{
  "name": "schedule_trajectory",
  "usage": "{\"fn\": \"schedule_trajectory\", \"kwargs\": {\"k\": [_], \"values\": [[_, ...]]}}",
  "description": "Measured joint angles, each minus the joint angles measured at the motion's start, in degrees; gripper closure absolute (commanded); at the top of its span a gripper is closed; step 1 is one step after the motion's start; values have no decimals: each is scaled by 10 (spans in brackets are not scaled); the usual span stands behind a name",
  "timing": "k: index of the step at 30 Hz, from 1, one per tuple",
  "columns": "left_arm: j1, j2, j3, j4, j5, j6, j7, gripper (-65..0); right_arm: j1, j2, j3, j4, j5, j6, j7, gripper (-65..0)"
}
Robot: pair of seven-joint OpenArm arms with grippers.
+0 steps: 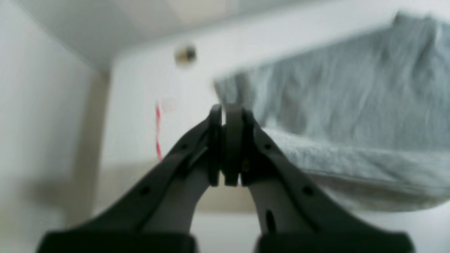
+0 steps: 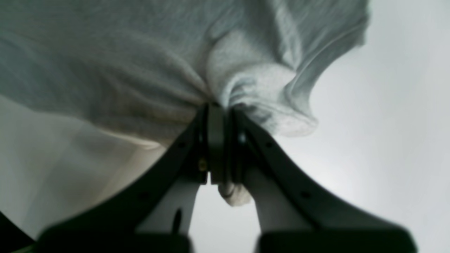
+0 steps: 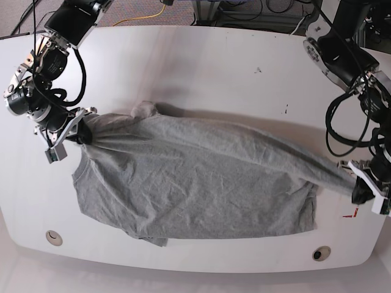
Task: Layout the t-shirt on the table in an organized manner, then fold the t-shirt properly
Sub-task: 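Lower the lifted shirt with both grippers, laying it flat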
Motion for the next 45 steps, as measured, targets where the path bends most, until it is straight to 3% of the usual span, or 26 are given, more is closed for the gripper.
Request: {"fn": "schedule_trajectory", "kwargs": {"k": [10, 23, 45], "values": [[109, 2, -4, -1, -4, 0, -1, 0, -68, -24, -1, 26, 4, 0, 2, 0], [241, 2, -50, -2, -1, 0, -3, 0, -138, -23, -1, 37, 2, 0, 1, 0], [369, 0, -47, -2, -5, 0, -9, 0, -206, -24, -3, 42, 2, 0, 4, -21]]}}
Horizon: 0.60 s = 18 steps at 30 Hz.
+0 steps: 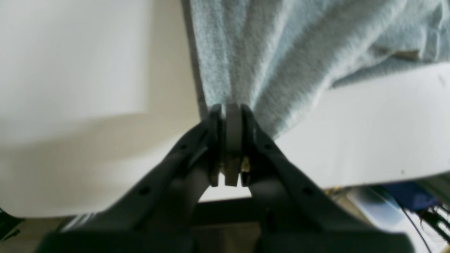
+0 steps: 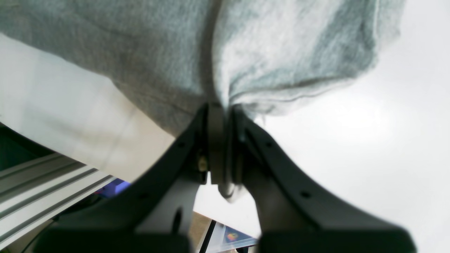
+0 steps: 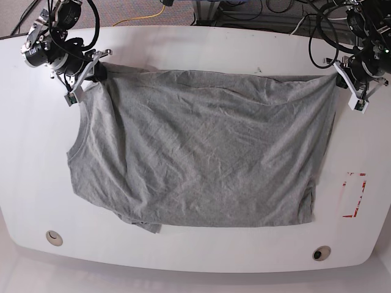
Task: Layout the t-shirt on the table in an organized manner, then fold the t-shirt properly
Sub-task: 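Lower the lifted shirt with both grippers, laying it flat, then hold the shirt corners with both grippers, adjusting the spread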
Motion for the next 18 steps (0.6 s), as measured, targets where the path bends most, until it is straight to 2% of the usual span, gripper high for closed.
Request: {"fn": "schedule_trajectory", "kwargs": {"k": [2, 7, 9, 13, 16, 18], "values": [[10, 0, 0, 0, 0, 0, 0, 0, -1, 0, 0, 0, 0, 0, 0, -76], [13, -2, 0, 0, 2, 0, 1, -17, -5, 0, 0, 0, 0, 0, 0, -293], [14, -11, 3, 0, -2, 0, 1, -74, -6, 0, 0, 0, 0, 0, 0, -400], [16, -29, 14, 0, 4, 0, 0, -244, -7, 0, 1, 0, -2, 0, 0, -571], [17, -34, 14, 0, 4, 0, 0, -347, -7, 0, 0, 0, 0, 0, 0, -645], [17, -37, 14, 0, 5, 0, 0, -378, -7, 0, 1, 0, 1, 0, 0, -650]]}}
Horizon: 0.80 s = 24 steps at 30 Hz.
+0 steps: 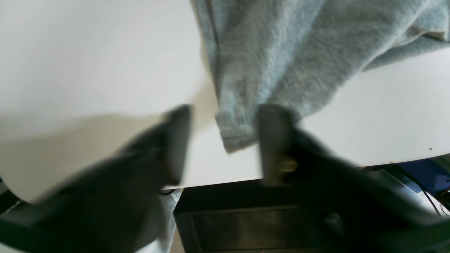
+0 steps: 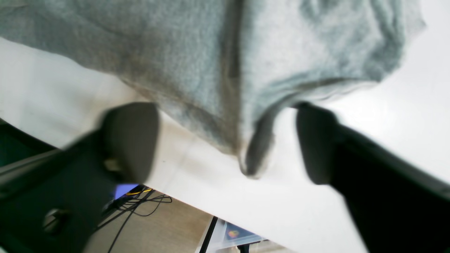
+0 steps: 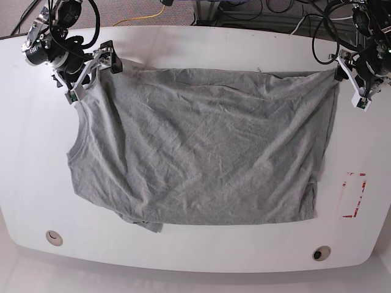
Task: Layout the t-shirt on the table in an organized manner, then fold the t-shirt properly
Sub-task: 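Hold the shirt corners with both grippers, adjusting the spread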
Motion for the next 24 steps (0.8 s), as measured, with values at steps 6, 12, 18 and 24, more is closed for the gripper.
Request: {"fn": "schedule_trajectory", "kwargs": {"k": [6, 12, 18, 24], "values": [[-1, 0, 0, 0, -2, 0, 0, -378, 7, 1, 30, 0, 12, 0, 0, -650], [-10, 0, 0, 0, 0, 0, 1, -378, 6, 9, 84, 0, 77, 0, -3, -650], [-13, 0, 3, 0, 0, 0, 0, -378, 10, 6, 125, 0, 100, 0, 3, -650], [-13, 0, 2, 0, 0, 0, 0, -378, -2, -12, 138, -2, 91, 0, -5, -650]]}}
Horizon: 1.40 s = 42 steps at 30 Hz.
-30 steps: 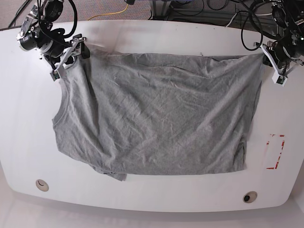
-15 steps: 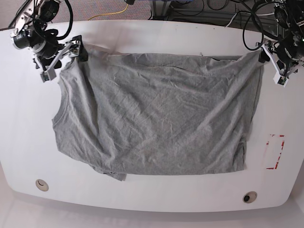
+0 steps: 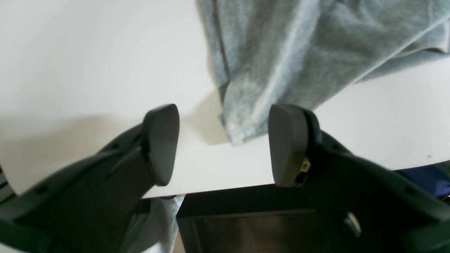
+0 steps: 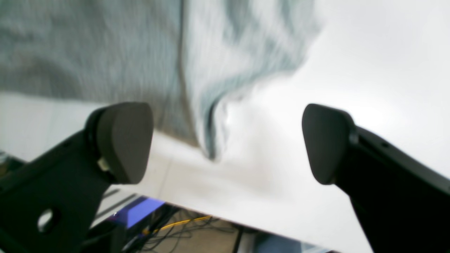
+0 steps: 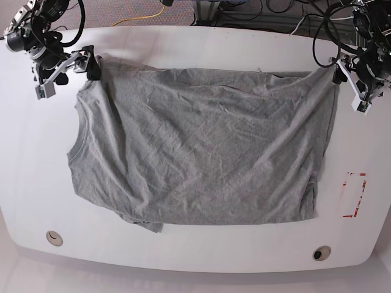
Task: Layout the t-shirt on the table in an organized manner, then fold the t-shirt properly
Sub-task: 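Hold the shirt corners with both grippers, adjusting the spread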
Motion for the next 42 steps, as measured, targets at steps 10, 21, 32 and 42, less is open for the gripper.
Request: {"fn": "schedule_trajectory", "kwargs": {"k": [10, 21, 32, 42], "values": [[2, 1, 1, 0, 49, 0, -1, -378, -6, -36, -9, -54, 0, 0, 4, -650], [19, 8, 41, -1, 61, 0, -46, -368, -5, -37, -60, -64, 5, 0, 13, -544], [16, 8, 66, -44, 65, 0, -50, -243, -4, -36, -58, -64, 0, 0, 12, -499], [17, 5, 65, -55, 62, 0, -59, -385, -4, -36, -68, -64, 1, 0, 12, -583]]}}
